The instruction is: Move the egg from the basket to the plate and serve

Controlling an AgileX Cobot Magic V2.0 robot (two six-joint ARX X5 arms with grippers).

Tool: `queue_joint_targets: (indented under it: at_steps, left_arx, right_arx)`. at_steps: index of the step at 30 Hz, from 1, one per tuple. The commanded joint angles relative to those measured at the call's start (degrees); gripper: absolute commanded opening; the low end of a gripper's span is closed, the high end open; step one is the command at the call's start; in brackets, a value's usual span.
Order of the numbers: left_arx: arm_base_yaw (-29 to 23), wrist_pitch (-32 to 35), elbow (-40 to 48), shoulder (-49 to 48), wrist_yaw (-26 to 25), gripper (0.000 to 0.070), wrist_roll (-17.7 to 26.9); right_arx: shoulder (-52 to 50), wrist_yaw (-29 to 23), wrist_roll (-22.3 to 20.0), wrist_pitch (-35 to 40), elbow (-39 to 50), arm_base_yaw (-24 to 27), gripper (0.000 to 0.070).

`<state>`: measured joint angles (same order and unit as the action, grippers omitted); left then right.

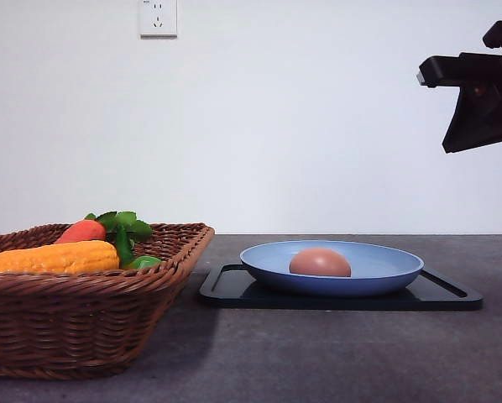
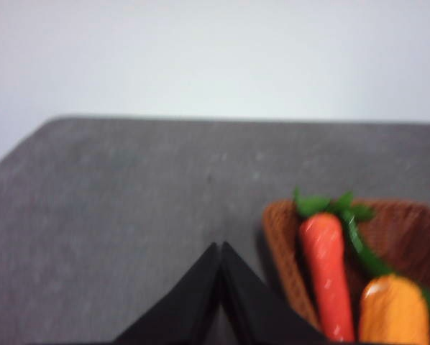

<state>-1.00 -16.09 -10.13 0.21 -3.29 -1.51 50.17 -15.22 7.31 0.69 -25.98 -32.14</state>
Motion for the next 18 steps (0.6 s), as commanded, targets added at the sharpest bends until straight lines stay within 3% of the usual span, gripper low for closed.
queue_joint_targets:
  at_steps: [1,13,18]
  left_arx:
    - [-0.15,1.09,1.52,-0.04,-0.04,0.0000,-0.74]
    - [-0.11,0.29,8.00,-0.04,-0.09,0.0000,-8.29]
    - [-0.13,0.94,8.04,-0.04,-0.09,0.0000,-8.45]
  right_arx:
    - [0.26,-0.24,0.11,0.61,-0.50,-0.31,0.0000]
    - [0.26,-0.26,0.11,0.61,-0.50,-0.28,0.0000]
    - [0.26,-0.24,0.11,0.61,-0.50,-0.28,0.0000]
